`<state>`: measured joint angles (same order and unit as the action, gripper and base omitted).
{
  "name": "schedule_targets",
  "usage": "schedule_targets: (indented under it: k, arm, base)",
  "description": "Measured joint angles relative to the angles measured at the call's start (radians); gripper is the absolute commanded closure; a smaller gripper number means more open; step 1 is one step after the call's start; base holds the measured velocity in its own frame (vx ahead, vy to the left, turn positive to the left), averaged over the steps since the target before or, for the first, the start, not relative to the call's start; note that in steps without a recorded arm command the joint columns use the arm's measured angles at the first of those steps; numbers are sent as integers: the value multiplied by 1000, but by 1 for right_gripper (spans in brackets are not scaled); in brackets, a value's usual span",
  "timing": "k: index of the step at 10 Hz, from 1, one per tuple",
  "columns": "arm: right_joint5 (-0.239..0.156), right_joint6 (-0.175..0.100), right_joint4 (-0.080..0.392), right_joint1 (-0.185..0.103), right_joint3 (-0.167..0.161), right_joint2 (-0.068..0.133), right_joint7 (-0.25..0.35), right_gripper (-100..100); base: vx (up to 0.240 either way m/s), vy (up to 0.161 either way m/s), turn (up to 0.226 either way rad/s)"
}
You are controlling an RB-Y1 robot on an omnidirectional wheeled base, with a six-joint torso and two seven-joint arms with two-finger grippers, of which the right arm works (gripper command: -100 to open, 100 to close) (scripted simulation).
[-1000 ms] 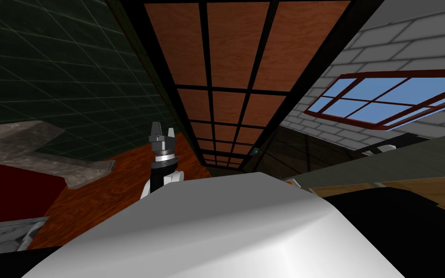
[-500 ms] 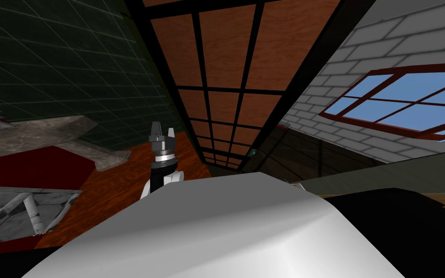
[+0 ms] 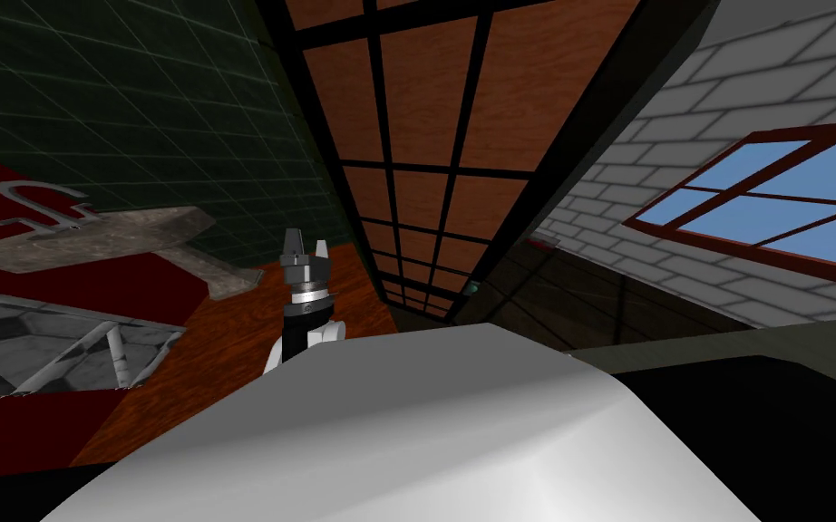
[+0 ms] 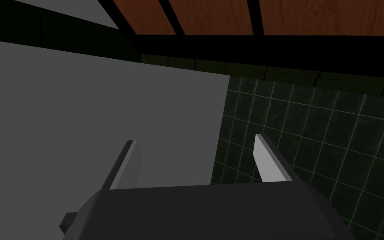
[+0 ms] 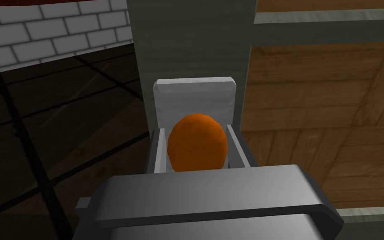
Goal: Push the door open
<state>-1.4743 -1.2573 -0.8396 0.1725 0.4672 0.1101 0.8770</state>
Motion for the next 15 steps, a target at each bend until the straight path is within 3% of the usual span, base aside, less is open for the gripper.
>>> schedule_targets:
  k: [4,7,9,10,12,13,14,15]
  arm:
    - [-53,-57,18,-33,54,-9,-41,100]
    - [-73,-68,28,-37,65,-12,-44,100]
    - [-94,-82,29,-34,80,-7,-46,100]
    - [-108,-87,-6,-15,88,-16,-63,100]
    - [-126,-105,25,-22,101,-5,-51,100]
    - [-143,-115,12,-16,110,-11,-58,100]
    - [-155,-123,38,-24,120,0,-52,100]
    - [-165,-128,35,-17,127,1,-53,100]
  base:
    - [-47,-126,119]
    - [-1,-178,-32]
    - [14,-195,-41]
    - [20,-143,-39]
    - [14,-215,-57]
    - [5,-191,-45]
    - [21,-184,-40]
    - [9,-91,-23]
